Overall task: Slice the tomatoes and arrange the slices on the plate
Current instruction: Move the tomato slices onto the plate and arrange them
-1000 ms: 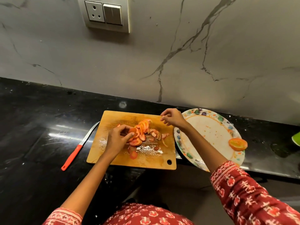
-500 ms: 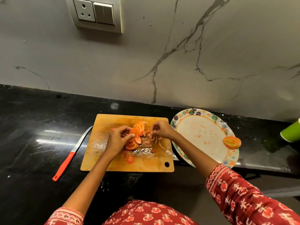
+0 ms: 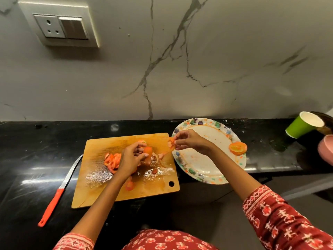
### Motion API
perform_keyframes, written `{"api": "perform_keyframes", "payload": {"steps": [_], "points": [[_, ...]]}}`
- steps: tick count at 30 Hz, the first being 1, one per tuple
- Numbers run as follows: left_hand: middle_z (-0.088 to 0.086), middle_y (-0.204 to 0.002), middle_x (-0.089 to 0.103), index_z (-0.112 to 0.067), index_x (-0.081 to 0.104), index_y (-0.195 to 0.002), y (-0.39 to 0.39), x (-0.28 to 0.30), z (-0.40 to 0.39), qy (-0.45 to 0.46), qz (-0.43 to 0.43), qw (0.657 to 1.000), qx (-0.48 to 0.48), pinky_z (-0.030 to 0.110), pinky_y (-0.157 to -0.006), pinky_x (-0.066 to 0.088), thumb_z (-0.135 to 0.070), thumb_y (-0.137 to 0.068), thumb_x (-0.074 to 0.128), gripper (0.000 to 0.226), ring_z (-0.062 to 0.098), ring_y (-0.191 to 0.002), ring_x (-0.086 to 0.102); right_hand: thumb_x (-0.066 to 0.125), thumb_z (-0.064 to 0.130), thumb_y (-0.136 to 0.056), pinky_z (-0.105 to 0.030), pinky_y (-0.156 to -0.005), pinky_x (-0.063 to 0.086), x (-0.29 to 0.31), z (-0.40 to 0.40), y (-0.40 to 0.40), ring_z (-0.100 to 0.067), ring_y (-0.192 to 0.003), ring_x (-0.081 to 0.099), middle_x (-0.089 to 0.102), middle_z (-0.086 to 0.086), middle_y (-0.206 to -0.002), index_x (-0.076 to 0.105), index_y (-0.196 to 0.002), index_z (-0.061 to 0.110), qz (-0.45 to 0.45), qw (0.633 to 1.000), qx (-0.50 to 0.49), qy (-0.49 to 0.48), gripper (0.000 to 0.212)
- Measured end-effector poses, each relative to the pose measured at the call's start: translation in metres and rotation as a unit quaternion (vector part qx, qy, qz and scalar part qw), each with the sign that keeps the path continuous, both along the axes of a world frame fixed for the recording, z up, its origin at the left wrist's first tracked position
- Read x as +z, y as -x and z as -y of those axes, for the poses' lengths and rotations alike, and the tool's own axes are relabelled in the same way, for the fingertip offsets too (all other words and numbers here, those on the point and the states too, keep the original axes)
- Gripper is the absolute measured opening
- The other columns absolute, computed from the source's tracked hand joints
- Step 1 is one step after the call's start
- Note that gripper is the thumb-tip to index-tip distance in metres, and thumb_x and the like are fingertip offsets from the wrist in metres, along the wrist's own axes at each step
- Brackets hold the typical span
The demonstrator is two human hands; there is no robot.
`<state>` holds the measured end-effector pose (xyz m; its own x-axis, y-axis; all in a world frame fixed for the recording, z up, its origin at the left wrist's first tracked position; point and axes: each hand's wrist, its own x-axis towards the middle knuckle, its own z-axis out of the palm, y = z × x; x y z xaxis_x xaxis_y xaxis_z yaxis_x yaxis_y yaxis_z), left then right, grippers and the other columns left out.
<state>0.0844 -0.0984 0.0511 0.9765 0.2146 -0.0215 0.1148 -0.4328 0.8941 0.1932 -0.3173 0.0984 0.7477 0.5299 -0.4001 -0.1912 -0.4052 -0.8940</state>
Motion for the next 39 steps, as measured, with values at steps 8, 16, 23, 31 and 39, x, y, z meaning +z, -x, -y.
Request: {"api": "perform_keyframes", "payload": {"steps": [8, 16, 23, 31, 39], "points": [[0.001, -0.086, 0.063, -0.013, 0.062, -0.090, -0.050, -0.003, 0.094, -0.009, -0.036, 0.994, -0.104, 0.019, -0.071, 0.054, 0.000, -0.076, 0.070, 0.022, 0.016, -0.082, 0.061, 0.065, -0.004, -0.082, -0.020, -0.058, 0.056, 0.002, 0.122, -0.004, -0.016, -0.068, 0.063, 0.063, -0.009, -0.076, 0.058, -0.086, 0.006, 0.067, 0.979, -0.159, 0.103, 0.012], [0.013, -0.098, 0.065, -0.001, 0.064, -0.098, -0.094, -0.012, 0.178, -0.038, -0.040, 0.980, -0.192, 0.010, -0.065, 0.048, 0.001, -0.078, 0.068, 0.020, 0.013, -0.083, 0.057, 0.069, 0.003, -0.080, -0.031, -0.072, 0.058, -0.007, 0.211, -0.033, -0.016, -0.062, 0.064, 0.065, -0.010, -0.075, 0.062, -0.075, 0.014, 0.142, 0.928, -0.228, 0.258, 0.014], [0.013, -0.103, 0.065, -0.003, 0.065, -0.098, -0.118, -0.019, 0.225, -0.039, -0.046, 0.977, -0.206, 0.022, -0.077, 0.050, -0.001, -0.080, 0.067, 0.019, 0.015, -0.087, 0.058, 0.069, 0.004, -0.080, -0.030, -0.070, 0.058, -0.025, 0.213, -0.051, -0.019, -0.071, 0.066, 0.065, -0.010, -0.083, 0.058, -0.075, 0.016, 0.142, 0.932, -0.202, 0.267, 0.017], [0.016, -0.101, 0.065, -0.001, 0.067, -0.097, -0.147, -0.018, 0.272, -0.072, -0.039, 0.967, -0.240, 0.014, -0.073, 0.047, -0.002, -0.081, 0.065, 0.015, 0.014, -0.084, 0.057, 0.065, -0.002, -0.076, -0.036, -0.077, 0.056, -0.031, 0.240, -0.054, -0.020, -0.070, 0.061, 0.058, -0.002, -0.066, 0.062, -0.079, 0.008, 0.207, 0.915, -0.225, 0.263, 0.011], [0.014, -0.103, 0.066, -0.003, 0.066, -0.099, -0.162, -0.020, 0.303, -0.093, -0.032, 0.965, -0.245, 0.021, -0.080, 0.045, -0.001, -0.084, 0.062, 0.016, 0.016, -0.089, 0.057, 0.067, 0.004, -0.080, -0.028, -0.068, 0.054, -0.036, 0.267, -0.055, -0.008, -0.052, 0.059, 0.058, -0.002, -0.061, 0.062, -0.084, 0.006, 0.191, 0.916, -0.276, 0.219, 0.007]]}}
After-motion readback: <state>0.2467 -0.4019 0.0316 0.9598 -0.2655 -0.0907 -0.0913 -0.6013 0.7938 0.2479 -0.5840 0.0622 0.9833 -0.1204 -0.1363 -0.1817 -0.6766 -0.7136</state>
